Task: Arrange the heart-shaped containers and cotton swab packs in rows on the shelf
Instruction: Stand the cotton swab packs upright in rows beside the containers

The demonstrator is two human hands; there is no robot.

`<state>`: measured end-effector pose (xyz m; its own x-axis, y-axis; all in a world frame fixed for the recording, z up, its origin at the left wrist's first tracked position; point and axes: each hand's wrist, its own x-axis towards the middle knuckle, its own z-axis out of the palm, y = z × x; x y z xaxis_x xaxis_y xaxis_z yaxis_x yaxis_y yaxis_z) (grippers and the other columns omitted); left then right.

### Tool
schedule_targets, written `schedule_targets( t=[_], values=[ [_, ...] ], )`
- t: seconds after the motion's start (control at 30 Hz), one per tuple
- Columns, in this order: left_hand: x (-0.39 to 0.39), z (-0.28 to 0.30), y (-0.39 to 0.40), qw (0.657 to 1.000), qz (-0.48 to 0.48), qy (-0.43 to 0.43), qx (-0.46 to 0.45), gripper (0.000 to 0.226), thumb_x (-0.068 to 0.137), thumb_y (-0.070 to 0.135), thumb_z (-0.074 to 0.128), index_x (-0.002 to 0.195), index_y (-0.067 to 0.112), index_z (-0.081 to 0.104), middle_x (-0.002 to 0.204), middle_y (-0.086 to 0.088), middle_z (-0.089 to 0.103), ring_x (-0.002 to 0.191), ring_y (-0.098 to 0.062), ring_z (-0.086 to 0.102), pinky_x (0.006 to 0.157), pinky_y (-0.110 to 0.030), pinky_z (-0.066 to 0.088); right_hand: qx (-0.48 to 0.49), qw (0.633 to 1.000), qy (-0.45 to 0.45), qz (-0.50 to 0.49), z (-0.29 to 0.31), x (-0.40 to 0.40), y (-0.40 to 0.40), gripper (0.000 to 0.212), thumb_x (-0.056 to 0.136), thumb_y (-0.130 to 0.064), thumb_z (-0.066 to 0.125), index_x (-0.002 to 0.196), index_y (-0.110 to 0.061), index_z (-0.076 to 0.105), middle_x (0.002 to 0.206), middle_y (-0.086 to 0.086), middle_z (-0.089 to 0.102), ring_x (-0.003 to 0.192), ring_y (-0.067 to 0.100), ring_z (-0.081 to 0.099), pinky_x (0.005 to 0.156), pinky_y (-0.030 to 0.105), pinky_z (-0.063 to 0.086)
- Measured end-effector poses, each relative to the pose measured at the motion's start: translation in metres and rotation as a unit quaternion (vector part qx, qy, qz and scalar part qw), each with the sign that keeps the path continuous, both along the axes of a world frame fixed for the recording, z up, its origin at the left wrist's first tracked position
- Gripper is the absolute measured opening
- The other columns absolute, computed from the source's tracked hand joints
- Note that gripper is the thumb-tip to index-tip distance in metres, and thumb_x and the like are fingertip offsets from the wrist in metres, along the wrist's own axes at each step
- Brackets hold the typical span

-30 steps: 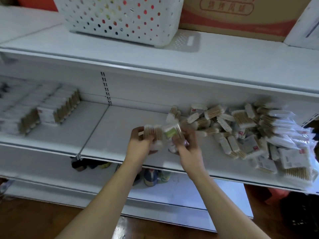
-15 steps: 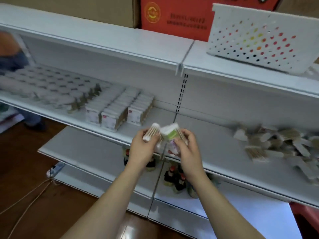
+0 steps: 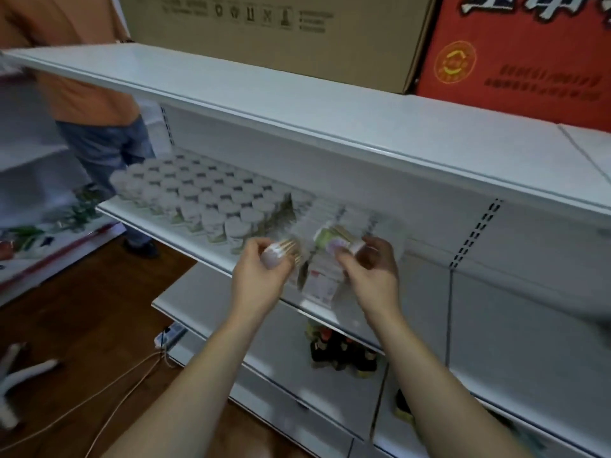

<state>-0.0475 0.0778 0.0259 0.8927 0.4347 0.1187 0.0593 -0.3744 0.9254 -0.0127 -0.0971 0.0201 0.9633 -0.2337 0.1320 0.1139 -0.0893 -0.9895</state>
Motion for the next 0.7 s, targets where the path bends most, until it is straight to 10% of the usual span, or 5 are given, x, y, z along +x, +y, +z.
schedule_targets(
  t=[0.2,0.43,0.7],
  values=[
    [0.048,0.015,0.060,0.994,-0.022,-0.014,0.102,0.055,0.094,0.024,0.066,0.145,0.015,0.048,0.142,-0.006,0.052,0.131,-0.022,0.047,0.096,-0.021,0.034,-0.188,0.981,-0.033,0.040,0.026,0.080,0.050,0.052,0.084,-0.040,0.074,0.130,-0.021,0.058,0.104,-0.006,0.054,0.103,0.014,0.057,0.084,0.025,0.040],
    [0.101,0.018,0.112,0.995,-0.055,0.020,0.080,0.050,0.085,0.025,0.068,0.128,0.016,0.045,0.105,0.001,0.058,0.101,-0.025,0.062,0.076,-0.032,0.048,-0.355,0.931,-0.072,0.031,0.021,0.147,0.108,0.032,0.087,-0.035,0.070,0.109,-0.019,0.054,0.103,0.005,0.065,0.094,0.028,0.062,0.071,0.031,0.042],
    [0.154,0.013,0.166,0.973,-0.179,-0.039,0.138,0.058,0.087,0.035,0.058,0.137,0.007,0.056,0.139,-0.012,0.056,0.127,-0.028,0.053,0.102,-0.027,0.043,-0.491,0.869,-0.055,0.003,0.012,0.166,0.134,0.032,0.089,-0.031,0.065,0.114,-0.010,0.067,0.115,0.015,0.066,0.104,0.035,0.063,0.082,0.036,0.050]
  ],
)
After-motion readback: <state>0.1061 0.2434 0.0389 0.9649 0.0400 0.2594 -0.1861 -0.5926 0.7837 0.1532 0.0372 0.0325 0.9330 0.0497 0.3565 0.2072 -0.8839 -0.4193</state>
